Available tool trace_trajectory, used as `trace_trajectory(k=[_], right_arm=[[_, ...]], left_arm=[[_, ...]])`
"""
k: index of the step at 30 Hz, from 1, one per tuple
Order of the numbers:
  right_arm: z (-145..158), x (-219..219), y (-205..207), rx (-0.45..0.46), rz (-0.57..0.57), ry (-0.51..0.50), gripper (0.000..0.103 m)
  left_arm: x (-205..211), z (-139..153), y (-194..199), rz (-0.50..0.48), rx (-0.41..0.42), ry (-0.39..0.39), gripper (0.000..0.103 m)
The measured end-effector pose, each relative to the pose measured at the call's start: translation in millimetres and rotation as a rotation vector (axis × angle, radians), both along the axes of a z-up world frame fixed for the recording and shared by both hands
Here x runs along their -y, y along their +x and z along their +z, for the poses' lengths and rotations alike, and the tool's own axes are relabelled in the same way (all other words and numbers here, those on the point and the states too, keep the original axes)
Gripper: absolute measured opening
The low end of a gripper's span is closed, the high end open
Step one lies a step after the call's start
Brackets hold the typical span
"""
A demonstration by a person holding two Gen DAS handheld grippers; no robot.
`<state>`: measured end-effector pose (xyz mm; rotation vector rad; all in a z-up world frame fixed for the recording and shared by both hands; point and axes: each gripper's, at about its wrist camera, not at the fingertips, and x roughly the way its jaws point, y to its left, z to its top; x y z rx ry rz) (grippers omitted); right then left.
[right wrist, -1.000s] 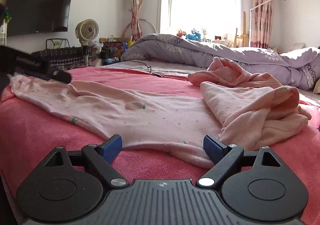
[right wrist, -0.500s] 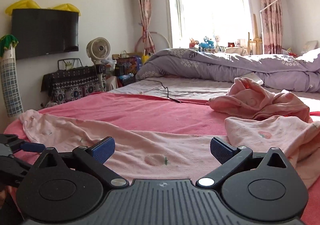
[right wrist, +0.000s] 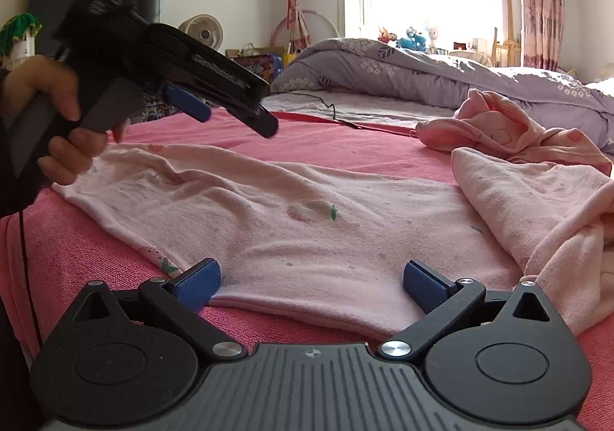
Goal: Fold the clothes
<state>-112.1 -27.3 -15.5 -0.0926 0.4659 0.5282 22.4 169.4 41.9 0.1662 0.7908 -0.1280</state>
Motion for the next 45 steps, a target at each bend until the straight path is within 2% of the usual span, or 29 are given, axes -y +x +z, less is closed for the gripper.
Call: trace_trajectory(k=[1, 2, 4, 6, 8, 10, 12, 14, 16, 18, 19, 21, 23, 25, 27, 29, 30, 33, 35, 37, 38, 40, 42, 44, 45], right_arm=[[-0.1, 1.1, -1.7, 0.007, 0.001, 0.005, 0.103], [-0.5, 1.8, -2.7, 0.012, 0.002, 0.009, 0.103], [-1.2, 2.3, -2.6, 0.019, 0.004, 0.018, 0.103], [-1.4, 3.4, -2.2, 0.023, 0.006, 0.027, 0.103], [-1.8, 4.1, -1.5, 0.026, 0.007, 0.033, 0.103], [-2.3, 4.6, -1.9, 0.030, 0.008, 0.039, 0.103], [-3.1, 5.1, -3.4, 0.034, 0.009, 0.042, 0.103], [-4.1, 5.9, -4.6, 0.038, 0.011, 0.045, 0.103], [-4.7, 6.6, -5.4, 0.041, 0.013, 0.050, 0.103], [-5.1, 6.9, -5.8, 0.044, 0.013, 0.054, 0.103], [-5.2, 7.0, -6.0, 0.046, 0.013, 0.056, 0.103], [-5.5, 7.4, -6.2, 0.047, 0.013, 0.058, 0.103], [-5.5, 7.5, -6.2, 0.047, 0.012, 0.060, 0.103], [-5.3, 7.4, -6.2, 0.046, 0.012, 0.060, 0.103], [-4.9, 7.3, -6.3, 0.046, 0.012, 0.059, 0.103], [-5.0, 7.6, -6.6, 0.045, 0.014, 0.059, 0.103], [-5.1, 7.8, -6.8, 0.046, 0.015, 0.060, 0.103], [-5.4, 7.9, -7.5, 0.049, 0.016, 0.063, 0.103], [-5.5, 7.9, -7.6, 0.049, 0.015, 0.064, 0.103], [-5.5, 7.6, -7.6, 0.049, 0.014, 0.064, 0.103], [-5.5, 7.5, -7.4, 0.048, 0.014, 0.063, 0.103], [-5.3, 7.5, -7.0, 0.046, 0.013, 0.062, 0.103], [-4.8, 7.2, -6.5, 0.043, 0.015, 0.062, 0.103], [-4.0, 9.6, -7.4, 0.046, 0.024, 0.074, 0.103], [-3.0, 12.6, -9.0, 0.052, 0.034, 0.089, 0.103]], left_arm=[[6.8, -11.4, 9.5, -0.045, -0.059, 0.026, 0.081], [12.0, -20.2, 16.4, -0.081, -0.095, 0.045, 0.081], [14.7, -26.9, 21.5, -0.109, -0.087, 0.053, 0.085], [10.2, -29.1, 32.0, -0.083, -0.103, 0.033, 0.090], [8.6, -31.2, 46.2, -0.036, -0.086, 0.037, 0.100], [8.5, -32.3, 59.6, 0.011, -0.056, 0.046, 0.101], [10.7, -29.6, 67.2, 0.064, -0.020, 0.092, 0.094], [10.7, -23.2, 66.8, 0.095, -0.003, 0.124, 0.080], [3.6, -11.2, 57.1, 0.081, -0.016, 0.069, 0.077], [-1.8, -0.6, 40.1, 0.025, -0.039, -0.011, 0.078], [-0.7, 0.9, 32.4, 0.003, -0.050, -0.008, 0.078], [7.3, -9.3, 26.3, -0.018, -0.054, 0.084, 0.081], [14.9, -30.3, 32.0, 0.008, -0.024, 0.196, 0.098], [10.4, -30.7, 46.8, 0.072, 0.006, 0.180, 0.103], [5.9, -29.5, 59.2, 0.132, 0.032, 0.169, 0.100], [0.5, -20.6, 59.9, 0.170, 0.046, 0.177, 0.081], [-2.4, -15.9, 56.4, 0.175, 0.051, 0.174, 0.079], [-12.0, -0.9, 23.6, 0.114, 0.048, 0.119, 0.079], [-14.4, -2.4, 5.4, 0.068, 0.016, 0.107, 0.081], [-9.7, -20.1, 3.3, 0.051, 0.008, 0.195, 0.086], [-9.0, -27.3, 6.0, 0.059, 0.020, 0.230, 0.100], [-16.0, -30.7, 19.9, 0.131, 0.059, 0.228, 0.103], [-27.3, -25.6, 37.3, 0.270, 0.055, 0.206, 0.096], [-32.2, -17.8, 35.9, 0.321, 0.061, 0.199, 0.083], [-34.3, -12.9, 32.6, 0.333, 0.063, 0.179, 0.083]])
